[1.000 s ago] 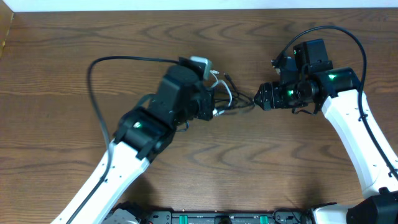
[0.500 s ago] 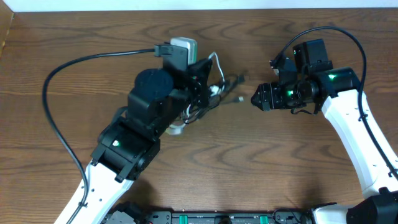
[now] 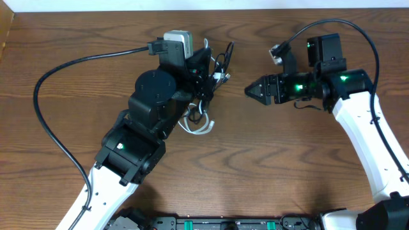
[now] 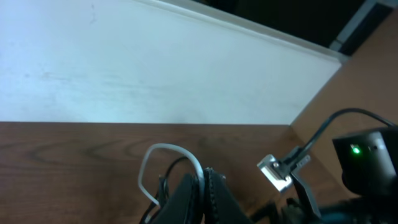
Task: Untangle cables
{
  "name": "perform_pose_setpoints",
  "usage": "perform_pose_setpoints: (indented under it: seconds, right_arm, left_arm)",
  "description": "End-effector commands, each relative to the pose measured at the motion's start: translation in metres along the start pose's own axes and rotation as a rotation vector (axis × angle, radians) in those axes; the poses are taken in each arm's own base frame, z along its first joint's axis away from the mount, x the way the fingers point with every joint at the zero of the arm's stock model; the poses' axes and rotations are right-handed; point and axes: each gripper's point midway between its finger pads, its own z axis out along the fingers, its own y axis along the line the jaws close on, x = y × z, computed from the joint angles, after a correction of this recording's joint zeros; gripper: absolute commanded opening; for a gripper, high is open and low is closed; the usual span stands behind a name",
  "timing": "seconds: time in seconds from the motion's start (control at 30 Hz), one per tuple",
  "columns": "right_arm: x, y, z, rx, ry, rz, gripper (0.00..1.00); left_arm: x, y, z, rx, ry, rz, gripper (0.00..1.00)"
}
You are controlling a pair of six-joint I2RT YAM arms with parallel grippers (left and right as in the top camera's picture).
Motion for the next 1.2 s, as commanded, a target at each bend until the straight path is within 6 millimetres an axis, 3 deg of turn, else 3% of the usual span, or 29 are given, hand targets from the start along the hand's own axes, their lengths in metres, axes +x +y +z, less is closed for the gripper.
perform_pose_setpoints:
  seconds: [0.0,0.17,0.33,0.6,0.8,1.17]
  right_arm:
    - [-0.001,0.035,0.008,-0.126,0.01,-0.068,0.74]
    - [-0.01,0.061,0.022,-0.165,-0.019,-0.108,0.81]
    - [-0.027,0.063,0.031,-0.107,-0.084,0.002,0.81]
    - [-0.04,0.077,0.043,-0.076,-0.152,0.088,0.78]
    - [-0.042,0.078,0.05,-0.027,-0.185,0.164,0.76]
    - [-0.048,0.099,0.048,-0.129,-0.185,0.156,0.75]
  left_arm:
    - [-0.024,0.005,-0.003,-0.046,-0.08,-0.067,0.08]
    - [-0.022,0.011,0.005,-0.077,-0.088,-0.137,0.08]
    - [-0.023,0.026,0.008,-0.15,-0.127,-0.267,0.08]
    - [-0.028,0.026,0.009,-0.146,-0.159,-0.379,0.08]
    - [-0.026,0.024,0.009,-0.139,-0.155,-0.404,0.08]
    - [-0.015,0.032,0.013,-0.185,-0.124,-0.392,0.07]
